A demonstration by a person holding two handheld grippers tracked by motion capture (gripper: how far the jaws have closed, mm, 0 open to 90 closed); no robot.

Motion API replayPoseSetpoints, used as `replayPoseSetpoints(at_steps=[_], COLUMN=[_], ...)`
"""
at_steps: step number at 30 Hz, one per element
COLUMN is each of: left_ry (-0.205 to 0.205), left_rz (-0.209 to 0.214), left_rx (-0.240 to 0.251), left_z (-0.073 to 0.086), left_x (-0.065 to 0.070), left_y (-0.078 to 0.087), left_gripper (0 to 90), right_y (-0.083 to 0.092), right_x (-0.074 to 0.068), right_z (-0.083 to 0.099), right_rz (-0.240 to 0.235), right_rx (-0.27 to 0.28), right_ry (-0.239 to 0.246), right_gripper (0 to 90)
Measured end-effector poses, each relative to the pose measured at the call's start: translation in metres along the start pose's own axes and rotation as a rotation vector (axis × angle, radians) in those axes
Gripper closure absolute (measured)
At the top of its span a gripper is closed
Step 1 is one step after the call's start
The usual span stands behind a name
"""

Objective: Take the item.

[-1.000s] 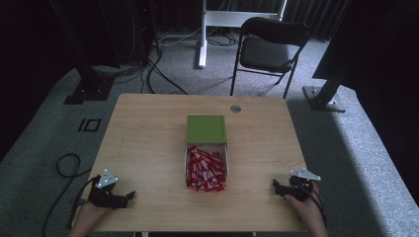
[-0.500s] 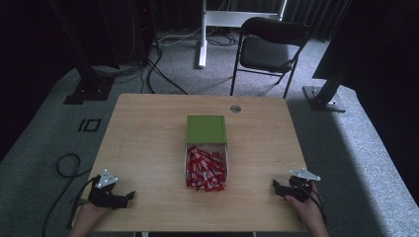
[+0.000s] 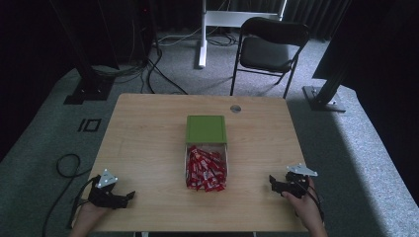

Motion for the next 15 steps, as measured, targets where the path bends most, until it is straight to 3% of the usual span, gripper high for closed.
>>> replayPoseSetpoints(at_steps=[15], left_ry=[0.000], left_rz=[0.000], left_rx=[0.000], left_z=[0.000], left_x=[0.000], left_y=[0.000], left_gripper=[0.7], right_y=[0.012], right_x=[-0.008], right_z=[-0.022], right_rz=[-0.024], right_rx=[0.037], right_ry=[0.017], right_gripper=[13.9])
Point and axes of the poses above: each handheld gripper's, and its own axes: y roughly backward along the jaws, z roughly out of its underside, x roughly to its right, the point moved 3 cm from there along -y, roughly forward along the jaws, and after that the axes turned 12 degrees about -z, right-handed, at the moved point
